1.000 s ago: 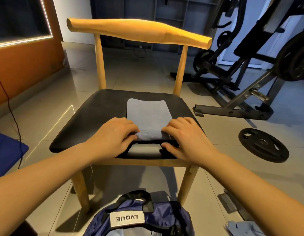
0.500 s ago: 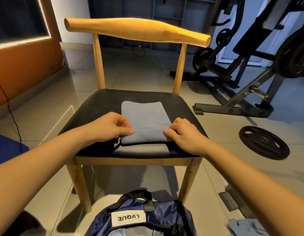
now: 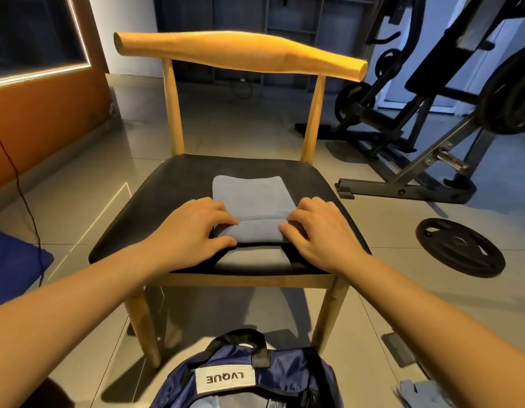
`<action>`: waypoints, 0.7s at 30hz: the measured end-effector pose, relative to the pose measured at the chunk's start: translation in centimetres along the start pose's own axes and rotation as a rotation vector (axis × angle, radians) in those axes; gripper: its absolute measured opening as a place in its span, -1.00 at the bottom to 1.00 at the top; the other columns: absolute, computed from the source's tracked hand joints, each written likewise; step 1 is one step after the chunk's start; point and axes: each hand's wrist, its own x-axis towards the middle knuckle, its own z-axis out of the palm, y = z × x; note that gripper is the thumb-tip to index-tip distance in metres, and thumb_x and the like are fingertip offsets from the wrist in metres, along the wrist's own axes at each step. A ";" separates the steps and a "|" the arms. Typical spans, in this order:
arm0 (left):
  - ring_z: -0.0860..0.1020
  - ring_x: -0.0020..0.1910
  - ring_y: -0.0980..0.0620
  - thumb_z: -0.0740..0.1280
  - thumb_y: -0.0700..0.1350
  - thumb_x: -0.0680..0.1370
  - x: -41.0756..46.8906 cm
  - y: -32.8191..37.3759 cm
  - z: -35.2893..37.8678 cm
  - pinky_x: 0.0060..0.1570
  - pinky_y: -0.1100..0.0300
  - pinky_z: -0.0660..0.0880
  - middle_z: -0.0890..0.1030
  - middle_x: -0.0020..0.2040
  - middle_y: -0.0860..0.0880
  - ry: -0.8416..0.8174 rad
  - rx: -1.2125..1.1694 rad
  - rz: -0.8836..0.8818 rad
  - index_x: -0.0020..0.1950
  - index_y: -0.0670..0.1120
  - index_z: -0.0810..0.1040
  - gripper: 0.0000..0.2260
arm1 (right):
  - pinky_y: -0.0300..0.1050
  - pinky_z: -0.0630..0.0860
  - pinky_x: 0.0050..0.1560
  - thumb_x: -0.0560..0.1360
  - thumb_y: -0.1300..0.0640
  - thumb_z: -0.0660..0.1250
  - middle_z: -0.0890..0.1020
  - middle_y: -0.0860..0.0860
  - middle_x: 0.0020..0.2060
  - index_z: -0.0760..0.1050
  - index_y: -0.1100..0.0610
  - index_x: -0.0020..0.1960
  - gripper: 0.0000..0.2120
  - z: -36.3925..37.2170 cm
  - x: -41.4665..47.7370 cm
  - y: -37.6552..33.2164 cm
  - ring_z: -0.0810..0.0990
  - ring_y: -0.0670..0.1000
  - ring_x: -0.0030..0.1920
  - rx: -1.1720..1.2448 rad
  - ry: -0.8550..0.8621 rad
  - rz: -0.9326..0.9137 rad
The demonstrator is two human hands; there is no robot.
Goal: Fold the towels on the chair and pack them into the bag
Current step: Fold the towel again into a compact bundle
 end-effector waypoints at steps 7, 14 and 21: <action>0.62 -0.06 0.07 0.40 0.09 0.59 1.0 -0.2 -1.6 0.01 0.13 0.59 0.67 -0.01 0.09 -0.115 -0.306 -0.249 0.12 0.14 0.59 -0.86 | -0.19 0.41 -0.09 0.58 -0.15 0.36 0.56 -0.08 -0.06 0.49 -0.05 0.22 -0.72 -1.1 -0.5 0.7 0.49 -0.06 -0.07 0.204 -0.050 0.011; 0.60 -0.03 0.02 0.33 0.07 0.63 1.6 -0.9 -2.2 0.07 0.08 0.54 0.65 -0.04 0.01 -0.234 -0.379 -0.358 0.04 0.00 0.59 -0.84 | 0.08 0.50 0.00 0.64 -0.13 0.25 0.50 0.03 -0.08 0.57 0.13 -0.07 -0.65 -1.4 1.3 1.0 0.48 0.02 -0.07 0.320 -0.321 0.091; 0.56 -0.08 0.01 0.31 0.03 0.65 1.9 -1.1 0.1 -0.09 0.15 0.49 0.60 -0.06 0.01 0.043 -0.388 -0.458 0.02 -0.03 0.56 -0.86 | -0.02 0.50 -0.08 0.62 -0.18 0.27 0.54 -0.04 -0.07 0.50 0.04 0.04 -0.72 0.4 2.4 0.2 0.52 0.01 -0.09 0.325 -0.082 0.265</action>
